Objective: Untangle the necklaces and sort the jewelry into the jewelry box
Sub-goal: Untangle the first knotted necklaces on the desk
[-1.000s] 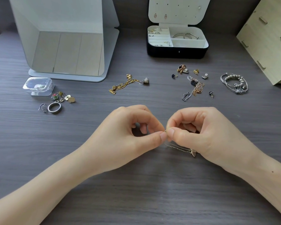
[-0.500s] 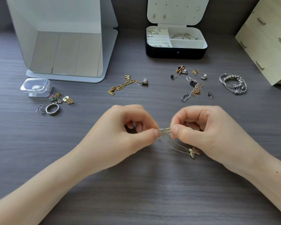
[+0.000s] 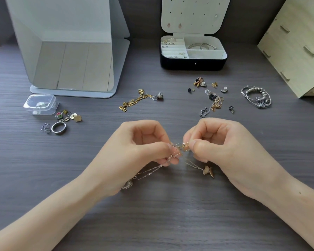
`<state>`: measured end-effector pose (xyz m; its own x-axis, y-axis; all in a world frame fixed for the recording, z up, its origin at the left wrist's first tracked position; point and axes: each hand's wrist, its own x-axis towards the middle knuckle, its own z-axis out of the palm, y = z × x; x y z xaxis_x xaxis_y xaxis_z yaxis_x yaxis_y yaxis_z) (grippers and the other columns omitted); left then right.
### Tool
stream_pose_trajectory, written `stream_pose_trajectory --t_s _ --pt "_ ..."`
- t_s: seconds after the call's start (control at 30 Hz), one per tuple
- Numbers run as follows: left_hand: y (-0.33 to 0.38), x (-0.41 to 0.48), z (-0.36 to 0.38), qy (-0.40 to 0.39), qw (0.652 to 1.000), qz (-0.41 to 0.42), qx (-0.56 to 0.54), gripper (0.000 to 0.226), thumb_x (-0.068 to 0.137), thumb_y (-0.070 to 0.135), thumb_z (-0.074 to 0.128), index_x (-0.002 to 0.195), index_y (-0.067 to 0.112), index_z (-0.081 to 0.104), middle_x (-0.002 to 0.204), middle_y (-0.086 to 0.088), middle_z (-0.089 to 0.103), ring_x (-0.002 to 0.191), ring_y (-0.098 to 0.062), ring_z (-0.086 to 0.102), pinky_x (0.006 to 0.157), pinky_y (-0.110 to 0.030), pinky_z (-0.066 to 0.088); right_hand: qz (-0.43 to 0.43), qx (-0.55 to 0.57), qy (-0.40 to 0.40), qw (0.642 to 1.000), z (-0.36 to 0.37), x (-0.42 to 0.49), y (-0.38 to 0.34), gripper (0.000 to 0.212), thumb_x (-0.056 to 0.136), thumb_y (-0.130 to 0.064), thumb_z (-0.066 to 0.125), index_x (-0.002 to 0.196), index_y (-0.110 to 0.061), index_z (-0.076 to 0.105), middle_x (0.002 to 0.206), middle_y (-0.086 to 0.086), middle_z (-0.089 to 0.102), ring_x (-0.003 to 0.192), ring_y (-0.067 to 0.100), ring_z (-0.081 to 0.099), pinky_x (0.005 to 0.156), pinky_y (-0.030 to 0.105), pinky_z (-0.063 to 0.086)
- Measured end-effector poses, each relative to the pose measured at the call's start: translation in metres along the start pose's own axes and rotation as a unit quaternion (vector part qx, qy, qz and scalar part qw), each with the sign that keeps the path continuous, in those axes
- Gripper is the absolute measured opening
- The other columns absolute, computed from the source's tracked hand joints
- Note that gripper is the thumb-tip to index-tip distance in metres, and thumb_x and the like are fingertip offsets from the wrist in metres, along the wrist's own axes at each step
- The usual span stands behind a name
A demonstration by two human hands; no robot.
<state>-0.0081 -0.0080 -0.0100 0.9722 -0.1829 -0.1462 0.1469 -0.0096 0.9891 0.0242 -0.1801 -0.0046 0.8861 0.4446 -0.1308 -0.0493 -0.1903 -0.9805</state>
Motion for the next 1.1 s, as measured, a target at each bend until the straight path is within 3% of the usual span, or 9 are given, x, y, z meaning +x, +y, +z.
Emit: stream_pose_trajectory --t_s 0.13,0.4,0.6,0.7,0.9,1.1 --pt "0.0 0.0 0.005 -0.009 0.998 -0.036 -0.047 0.007 0.059 0.004 0.068 0.061 0.008 0.063 0.072 -0.021 0.068 0.065 -0.026 0.066 0.059 -0.025 0.053 0.02 0.03 -0.001 0.999 0.003 0.0 -0.002 0.018 0.06 -0.007 0.054 0.047 -0.019 0.055 0.061 -0.001 0.064 0.043 0.007 0.042 0.047 0.02 0.036" --pt "-0.001 0.0 0.008 0.012 1.0 -0.002 0.026 0.026 0.061 0.01 0.076 0.07 0.011 0.051 0.069 -0.009 0.07 0.058 -0.021 0.064 0.06 -0.028 0.055 0.061 0.034 -0.009 0.998 0.003 0.001 0.002 0.018 0.059 -0.006 0.058 0.048 -0.019 0.053 0.059 0.0 0.061 0.044 0.013 0.04 0.055 0.041 0.026" --pt "0.0 0.0 0.006 0.031 0.999 0.004 0.037 0.026 0.065 0.002 0.08 0.066 0.011 0.055 0.067 -0.009 0.069 0.057 -0.021 0.066 0.061 -0.032 0.056 0.069 0.091 -0.025 0.993 -0.001 0.002 0.002 0.02 0.059 0.001 0.06 0.056 -0.018 0.054 0.061 0.004 0.063 0.042 0.013 0.04 0.044 0.02 0.036" --pt "0.0 0.0 0.005 0.043 0.999 -0.001 0.021 0.016 0.063 0.006 0.072 0.065 0.014 0.058 0.068 -0.009 0.069 0.058 -0.023 0.065 0.066 -0.036 0.057 0.079 0.102 -0.032 0.991 -0.004 0.002 0.002 0.019 0.059 0.003 0.059 0.066 -0.012 0.048 0.06 0.005 0.061 0.041 0.013 0.038 0.042 0.02 0.034" --pt "0.002 0.0 0.006 0.052 0.997 -0.026 -0.041 0.016 0.062 -0.001 0.066 0.062 0.012 0.057 0.065 -0.012 0.067 0.055 -0.022 0.062 0.056 -0.025 0.052 0.094 0.101 -0.028 0.99 -0.007 0.001 0.001 0.02 0.056 0.003 0.06 0.066 -0.01 0.048 0.059 0.007 0.061 0.038 0.014 0.037 0.041 0.023 0.034" --pt "-0.002 0.002 0.007 0.024 0.998 -0.063 -0.009 0.012 0.063 0.009 0.067 0.071 0.011 0.057 0.066 -0.011 0.066 0.055 -0.022 0.063 0.064 -0.033 0.055 0.103 0.128 -0.028 0.986 -0.008 0.002 0.002 0.021 0.057 0.004 0.06 0.068 -0.01 0.048 0.06 0.007 0.062 0.039 0.015 0.038 0.04 0.021 0.036"
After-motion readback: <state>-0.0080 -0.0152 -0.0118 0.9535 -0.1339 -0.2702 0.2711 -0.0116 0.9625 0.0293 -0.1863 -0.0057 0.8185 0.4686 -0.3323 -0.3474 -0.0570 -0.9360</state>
